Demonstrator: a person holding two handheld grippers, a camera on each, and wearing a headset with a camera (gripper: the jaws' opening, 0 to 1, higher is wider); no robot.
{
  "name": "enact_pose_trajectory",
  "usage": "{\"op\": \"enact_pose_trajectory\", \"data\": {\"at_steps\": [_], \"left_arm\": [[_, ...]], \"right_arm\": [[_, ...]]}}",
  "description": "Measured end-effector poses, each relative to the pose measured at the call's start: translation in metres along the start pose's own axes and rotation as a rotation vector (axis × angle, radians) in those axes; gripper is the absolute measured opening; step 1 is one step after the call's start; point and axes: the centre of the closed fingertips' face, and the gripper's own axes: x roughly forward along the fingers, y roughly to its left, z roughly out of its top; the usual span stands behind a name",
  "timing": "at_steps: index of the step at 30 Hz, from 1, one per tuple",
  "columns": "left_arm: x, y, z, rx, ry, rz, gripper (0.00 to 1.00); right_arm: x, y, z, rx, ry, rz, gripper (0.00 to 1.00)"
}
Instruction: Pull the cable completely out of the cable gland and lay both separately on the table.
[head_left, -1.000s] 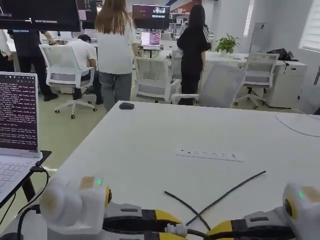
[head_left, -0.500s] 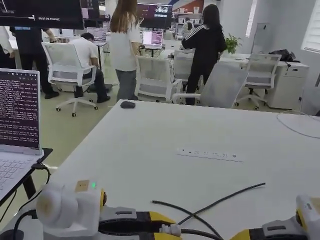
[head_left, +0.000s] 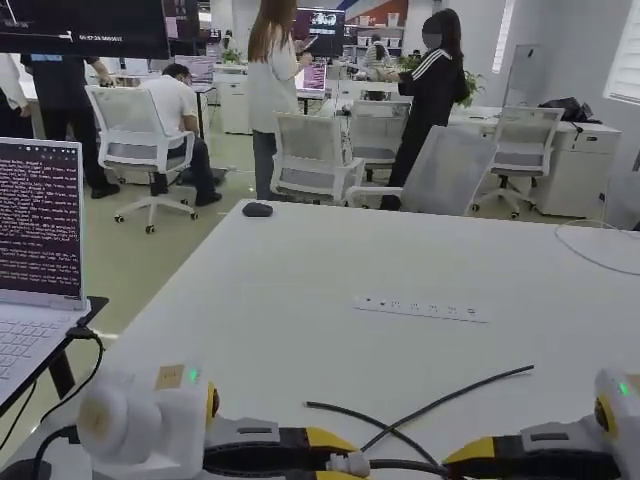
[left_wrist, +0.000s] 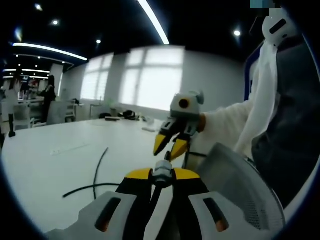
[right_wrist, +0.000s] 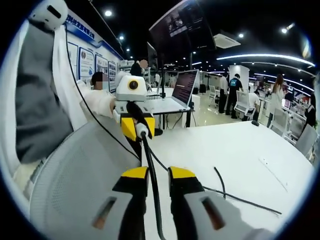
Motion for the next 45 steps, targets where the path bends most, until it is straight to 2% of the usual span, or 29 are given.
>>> {"op": "enact_pose_trajectory", "data": {"at_steps": [4, 12, 16, 20, 29, 37, 45], "left_arm": [[0.0, -0.003, 0.0, 0.011, 0.002, -0.011, 0.16], [0.0, -0.005, -0.001, 0.033, 0.004, -0.015, 0.16], [0.0, -0.004, 0.0, 0.033, 0.001, -0.011, 0.16], [-0.001, -0.001, 0.001, 0.03, -0.007, 0.001, 0.16], [0.001, -0.003, 0.0, 0.03, 0.0, -0.005, 0.16], [0.0, -0.001, -0.002, 0.029, 0.011, 0.01, 0.16], [-0.002, 0.002, -0.002, 0.025, 0.01, 0.024, 0.16]], "right_arm": [[0.012, 0.009, 0.012, -0.026, -0.013, 0.044, 0.17], [0.022, 0.014, 0.016, -0.057, -0.005, 0.083, 0.17], [0.024, 0.014, 0.014, -0.061, 0.013, 0.091, 0.11], [0.025, 0.019, 0.016, -0.063, 0.005, 0.115, 0.03], [0.024, 0.02, 0.012, -0.106, 0.018, 0.105, 0.02], [0.018, 0.014, -0.001, -0.112, 0.053, 0.087, 0.02], [0.001, 0.003, -0.024, -0.096, 0.114, 0.046, 0.02]]}}
